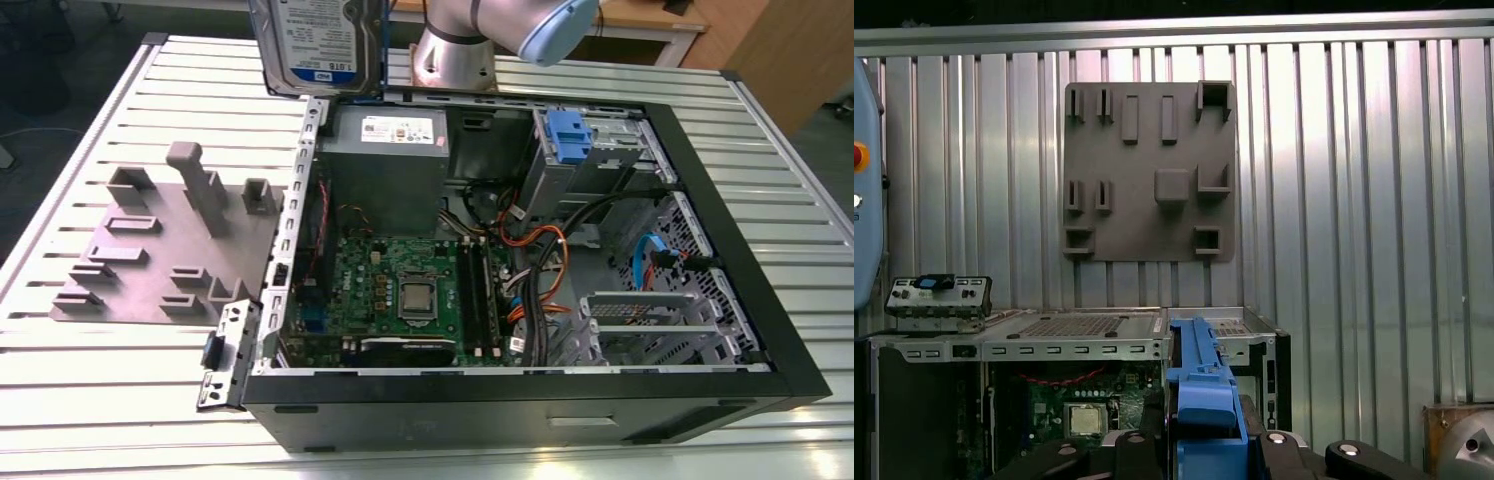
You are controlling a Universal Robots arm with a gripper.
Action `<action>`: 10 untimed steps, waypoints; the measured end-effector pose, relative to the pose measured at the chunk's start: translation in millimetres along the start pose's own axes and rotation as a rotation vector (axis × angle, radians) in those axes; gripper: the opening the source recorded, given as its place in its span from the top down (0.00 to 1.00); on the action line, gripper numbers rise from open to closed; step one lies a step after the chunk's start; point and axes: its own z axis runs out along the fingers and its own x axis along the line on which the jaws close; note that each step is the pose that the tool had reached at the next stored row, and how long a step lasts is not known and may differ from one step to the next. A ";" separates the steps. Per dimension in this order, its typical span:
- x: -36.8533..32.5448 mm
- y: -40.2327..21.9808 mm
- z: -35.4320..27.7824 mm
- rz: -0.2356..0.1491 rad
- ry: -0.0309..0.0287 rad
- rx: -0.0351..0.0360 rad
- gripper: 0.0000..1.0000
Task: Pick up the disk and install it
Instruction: 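Pick up the disk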
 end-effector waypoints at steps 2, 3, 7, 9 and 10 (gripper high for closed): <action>0.0 0.0 0.0 0.000 0.0000 0.0000 0.64; 0.0 0.0 0.0 0.000 0.0000 0.0000 0.64; 0.0 -0.1 0.0 0.000 0.0000 0.0000 0.64; 0.2 -0.2 0.0 0.000 0.0000 -0.0001 0.64; 1.0 -0.3 -0.1 0.000 0.0003 -0.0002 0.64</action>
